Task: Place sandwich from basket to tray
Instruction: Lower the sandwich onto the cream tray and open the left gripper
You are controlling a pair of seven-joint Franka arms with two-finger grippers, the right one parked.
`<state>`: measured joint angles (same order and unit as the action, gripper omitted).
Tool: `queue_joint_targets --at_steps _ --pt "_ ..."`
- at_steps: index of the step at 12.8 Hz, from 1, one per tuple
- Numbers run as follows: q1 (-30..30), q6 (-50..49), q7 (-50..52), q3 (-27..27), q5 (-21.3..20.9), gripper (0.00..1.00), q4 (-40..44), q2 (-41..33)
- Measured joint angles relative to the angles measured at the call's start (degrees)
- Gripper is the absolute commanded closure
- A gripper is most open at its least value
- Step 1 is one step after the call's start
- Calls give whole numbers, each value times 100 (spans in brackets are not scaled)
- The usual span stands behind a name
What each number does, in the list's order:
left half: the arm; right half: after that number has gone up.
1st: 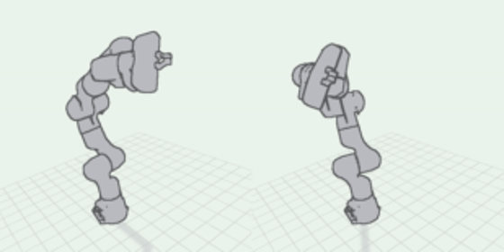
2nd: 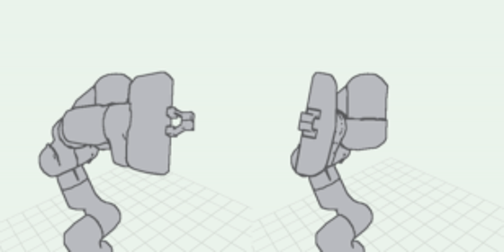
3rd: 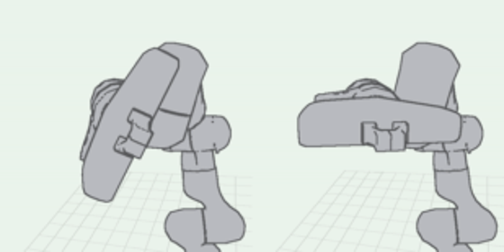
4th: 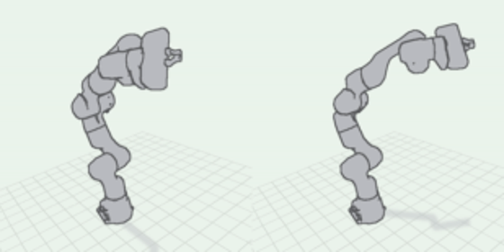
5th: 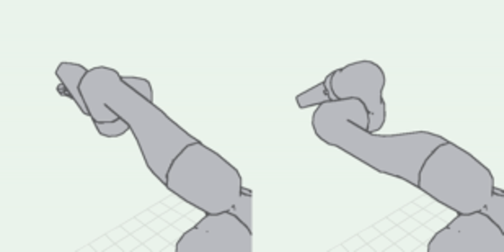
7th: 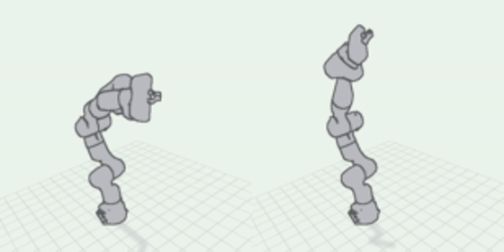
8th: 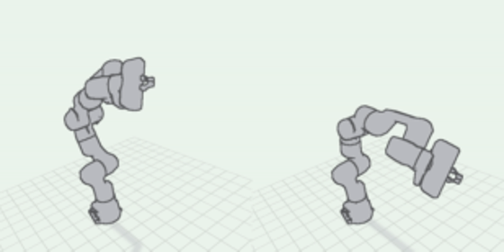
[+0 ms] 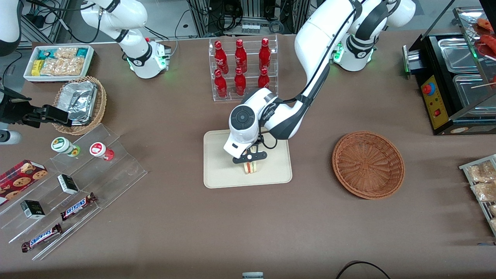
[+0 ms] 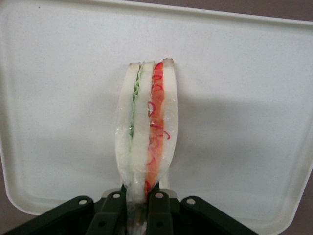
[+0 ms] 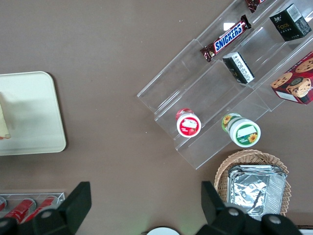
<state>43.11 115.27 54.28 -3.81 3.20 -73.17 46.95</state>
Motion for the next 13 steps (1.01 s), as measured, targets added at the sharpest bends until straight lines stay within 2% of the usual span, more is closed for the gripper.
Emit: queue_joint_targets --at_steps 1,2,3,13 --pt "0 3 34 3 0 100 0 4" --pt "0 4 50 4 0 45 0 8" --pt "0 4 55 5 0 0 0 12" --pt "-1 -43 57 22 -2 0 180 -92"
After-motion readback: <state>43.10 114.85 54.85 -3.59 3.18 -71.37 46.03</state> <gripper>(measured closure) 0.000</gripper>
